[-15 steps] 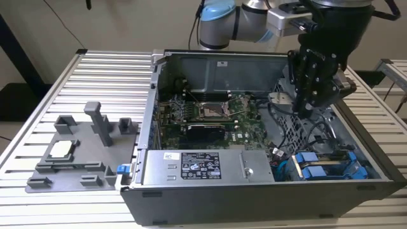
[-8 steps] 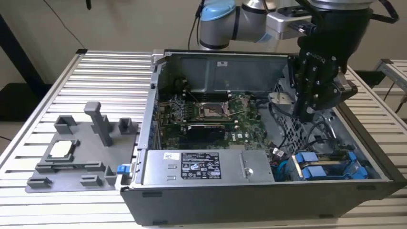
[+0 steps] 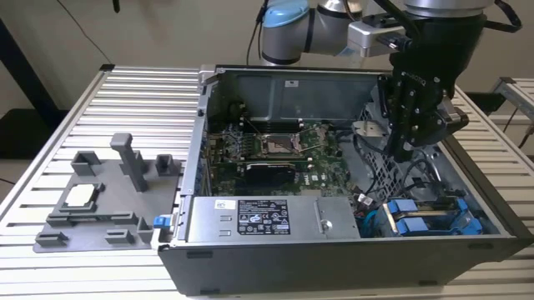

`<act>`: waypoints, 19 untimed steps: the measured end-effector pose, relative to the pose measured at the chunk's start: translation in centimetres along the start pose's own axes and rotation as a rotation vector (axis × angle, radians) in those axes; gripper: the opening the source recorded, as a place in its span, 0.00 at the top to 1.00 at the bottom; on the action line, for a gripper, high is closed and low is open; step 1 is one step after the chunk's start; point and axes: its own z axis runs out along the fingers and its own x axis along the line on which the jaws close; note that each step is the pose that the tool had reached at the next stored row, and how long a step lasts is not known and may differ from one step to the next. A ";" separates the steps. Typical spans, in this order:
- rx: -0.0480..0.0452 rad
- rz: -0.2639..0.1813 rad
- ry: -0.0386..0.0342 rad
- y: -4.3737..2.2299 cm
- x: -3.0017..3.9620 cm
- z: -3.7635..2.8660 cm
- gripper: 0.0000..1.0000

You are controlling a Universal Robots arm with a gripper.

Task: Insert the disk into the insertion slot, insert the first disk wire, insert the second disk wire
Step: 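Insert the second disk wire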

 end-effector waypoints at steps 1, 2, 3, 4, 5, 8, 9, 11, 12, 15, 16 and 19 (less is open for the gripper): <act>0.0000 0.000 -0.0001 0.00 0.00 0.00 0.73; 0.0000 0.000 0.0000 0.00 0.00 0.00 0.73; 0.0000 0.000 -0.0001 0.00 0.00 0.00 0.73; 0.0000 0.000 0.0000 0.00 0.00 0.00 0.75; 0.0000 0.000 0.0000 0.00 0.00 0.00 0.75; 0.0000 0.000 0.0000 0.00 0.00 0.00 0.83; 0.0000 0.000 0.0001 0.00 0.00 0.00 0.83; 0.0000 0.000 0.0001 0.00 0.00 0.00 0.83; 0.0000 0.000 0.0000 0.00 0.00 0.00 0.84; 0.0000 0.000 0.0001 0.00 0.00 0.00 0.84; 0.0000 0.000 0.0001 0.00 0.00 0.00 0.84; -0.0040 -0.001 -0.0004 -0.01 0.42 0.12 0.84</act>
